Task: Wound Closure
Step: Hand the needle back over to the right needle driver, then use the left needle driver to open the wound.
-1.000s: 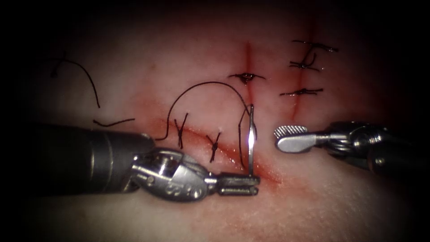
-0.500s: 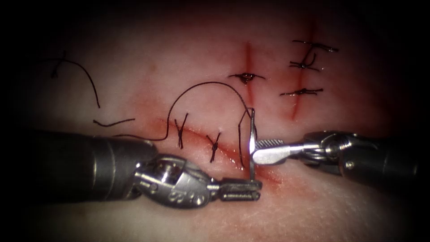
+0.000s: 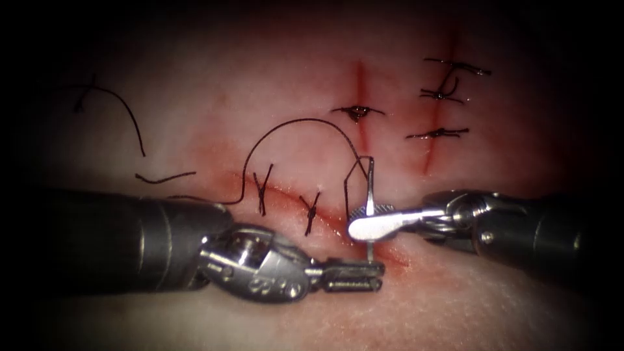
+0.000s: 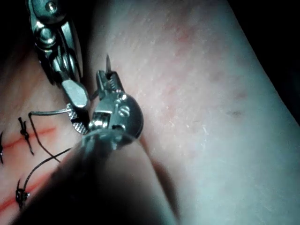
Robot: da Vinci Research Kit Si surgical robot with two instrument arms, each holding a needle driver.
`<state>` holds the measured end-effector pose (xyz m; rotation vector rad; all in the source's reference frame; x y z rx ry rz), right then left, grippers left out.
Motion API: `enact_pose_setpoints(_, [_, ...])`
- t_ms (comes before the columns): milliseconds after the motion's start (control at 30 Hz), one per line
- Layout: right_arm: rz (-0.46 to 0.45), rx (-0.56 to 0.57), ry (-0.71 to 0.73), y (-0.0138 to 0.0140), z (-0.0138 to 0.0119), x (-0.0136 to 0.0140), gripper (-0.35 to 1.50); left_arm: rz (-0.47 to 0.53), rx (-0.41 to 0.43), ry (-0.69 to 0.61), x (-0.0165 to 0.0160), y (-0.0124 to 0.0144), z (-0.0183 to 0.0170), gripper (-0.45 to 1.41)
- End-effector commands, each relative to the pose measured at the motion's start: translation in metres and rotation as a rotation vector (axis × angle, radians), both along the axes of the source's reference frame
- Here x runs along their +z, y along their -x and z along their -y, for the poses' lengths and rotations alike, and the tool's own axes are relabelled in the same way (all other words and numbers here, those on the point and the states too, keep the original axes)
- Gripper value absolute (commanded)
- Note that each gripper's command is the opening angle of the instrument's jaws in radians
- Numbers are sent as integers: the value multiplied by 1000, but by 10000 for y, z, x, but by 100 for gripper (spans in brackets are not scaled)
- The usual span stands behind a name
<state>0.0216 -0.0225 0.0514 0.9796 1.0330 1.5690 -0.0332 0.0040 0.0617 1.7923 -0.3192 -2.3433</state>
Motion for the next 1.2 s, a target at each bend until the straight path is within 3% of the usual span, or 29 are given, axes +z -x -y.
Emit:
enact_pose_setpoints(33, [-9,2,5,-10,-5,3,138,-1,0,1,6,5,2,-45])
enact_pose_setpoints(567, [-6,7,2,-12,-10,5,114,0,0,3,6,6,4,-45])
enact_pose_setpoints(600, [-6,7,2,-12,-10,5,106,0,0,3,6,7,4,-45])
enact_pose_setpoints(633, [-8,9,3,-12,-10,5,77,0,0,3,6,7,4,-45])
enact_pose_setpoints(700, [-3,2,0,-10,-10,5,-18,2,1,3,6,7,4,-45])
enact_pose_setpoints(733, [5,-6,-4,-10,-10,6,-35,2,1,3,6,7,4,-45])
enact_pose_setpoints(867, [27,6,-5,-8,-14,9,-35,1,0,2,5,8,4,-45])
enact_pose_setpoints(900, [31,10,-4,-6,-15,11,-35,1,0,2,5,8,3,-32])
enact_pose_setpoints(933, [40,10,-6,-4,-16,12,-35,1,0,2,5,8,3,14])
enact_pose_setpoints(967, [40,10,-6,-4,-16,12,-35,1,0,2,5,8,3,14])
enact_pose_setpoints(1000, [44,6,-8,-3,-17,13,-35,4,2,2,4,7,3,42])
enact_pose_setpoints(1067, [47,3,-9,0,-18,14,-35,-13,-17,-27,4,7,2,71])
enact_pose_setpoints(1167, [63,20,-7,8,-19,16,-35,-57,-173,-180,4,1,2,123])
enact_pose_setpoints(1200, [66,29,-5,11,-20,16,-35,-67,-192,-203,3,-2,3,128])
